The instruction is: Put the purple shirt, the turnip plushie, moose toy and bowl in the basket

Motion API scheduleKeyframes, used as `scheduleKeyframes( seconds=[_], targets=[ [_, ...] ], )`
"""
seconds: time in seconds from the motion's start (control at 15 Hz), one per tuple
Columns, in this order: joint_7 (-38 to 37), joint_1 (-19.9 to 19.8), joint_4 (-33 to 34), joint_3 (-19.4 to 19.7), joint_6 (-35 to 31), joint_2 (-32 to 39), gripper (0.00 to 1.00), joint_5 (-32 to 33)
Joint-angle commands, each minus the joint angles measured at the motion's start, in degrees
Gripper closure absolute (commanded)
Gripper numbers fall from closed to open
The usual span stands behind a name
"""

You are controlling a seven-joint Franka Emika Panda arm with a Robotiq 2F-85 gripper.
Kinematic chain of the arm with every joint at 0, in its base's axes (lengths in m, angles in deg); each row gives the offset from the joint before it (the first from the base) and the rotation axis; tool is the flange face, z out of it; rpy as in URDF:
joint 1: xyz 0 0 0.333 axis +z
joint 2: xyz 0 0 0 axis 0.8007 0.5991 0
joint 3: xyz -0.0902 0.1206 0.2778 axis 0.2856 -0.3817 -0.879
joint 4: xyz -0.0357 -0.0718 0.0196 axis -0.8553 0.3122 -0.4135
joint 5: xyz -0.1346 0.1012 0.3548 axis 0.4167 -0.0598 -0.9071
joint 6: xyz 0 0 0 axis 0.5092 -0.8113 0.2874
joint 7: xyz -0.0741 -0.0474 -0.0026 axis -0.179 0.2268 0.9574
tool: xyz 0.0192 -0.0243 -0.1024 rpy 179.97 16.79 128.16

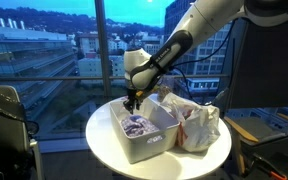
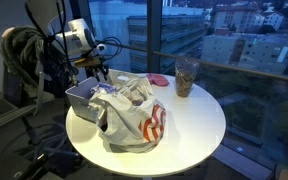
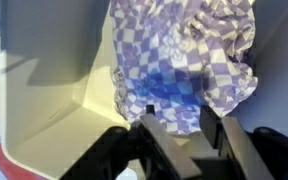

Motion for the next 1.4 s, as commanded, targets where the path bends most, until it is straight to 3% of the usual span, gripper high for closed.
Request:
scheduleKeyframes(
  seconds=[0.0, 0.13, 0.2, 0.53, 0.8, 1.13, 1.33],
  targets=[
    [-0.4, 0.5, -4.0, 2.4, -1.9, -5.6, 0.18, -5.0],
    [-1.3, -0.2, -6.8, 3.7, -1.3, -9.4, 0.03, -7.0],
    [-1.7, -0.9, -8.7, 4.0, -0.8, -11.9, 0.00, -8.4],
    [-6.4, -3.1, -20.4, 7.6, 2.3, -25.0, 0.00, -10.4],
    [-7.2, -7.3, -29.8, 7.4, 4.1, -31.9, 0.00, -14.0],
    [-3.0, -13.1, -37.7, 7.6, -3.5, -31.7, 0.00, -26.0],
    [-7.1, -14.6, -40.9, 9.6, -10.0, -31.3, 0.00, -25.0]
  ],
)
